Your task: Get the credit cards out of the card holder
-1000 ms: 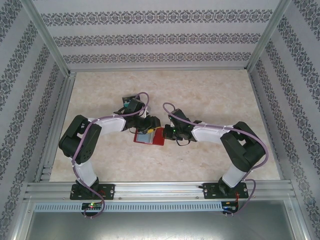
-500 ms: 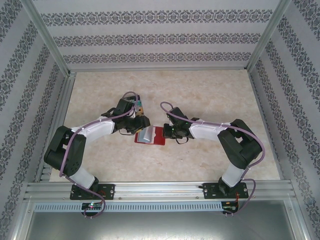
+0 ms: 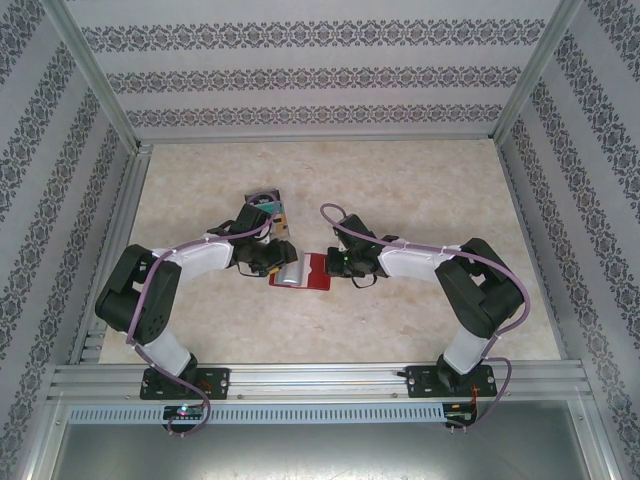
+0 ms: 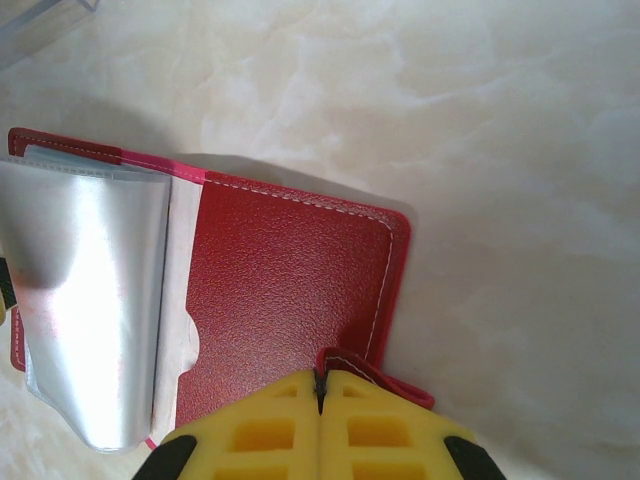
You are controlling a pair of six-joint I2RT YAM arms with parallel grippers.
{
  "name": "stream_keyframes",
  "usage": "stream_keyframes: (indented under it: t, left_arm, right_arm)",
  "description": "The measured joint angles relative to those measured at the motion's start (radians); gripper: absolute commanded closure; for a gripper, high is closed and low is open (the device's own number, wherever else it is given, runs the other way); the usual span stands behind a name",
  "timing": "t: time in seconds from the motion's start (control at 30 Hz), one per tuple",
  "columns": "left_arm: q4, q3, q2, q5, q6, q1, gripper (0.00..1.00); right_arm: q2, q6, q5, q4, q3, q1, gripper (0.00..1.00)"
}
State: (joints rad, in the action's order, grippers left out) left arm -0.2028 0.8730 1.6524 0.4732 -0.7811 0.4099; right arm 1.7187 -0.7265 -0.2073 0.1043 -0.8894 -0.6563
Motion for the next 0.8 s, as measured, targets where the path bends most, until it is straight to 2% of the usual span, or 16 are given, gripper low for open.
stream_keyframes:
  t: [0.37, 0.8]
  left_arm:
    - [-0.014, -0.026, -0.040, -0.067, 0.008, 0.000, 0.48]
    - [-0.005, -0.031, -0.021, -0.028, 0.009, 0.000, 0.49]
  right_arm:
    - [0.001, 0.000, 0.000, 0.000, 0.000, 0.000, 0.96]
    - [0.005, 0.000, 0.000, -0.004, 0.000, -0.001, 0.96]
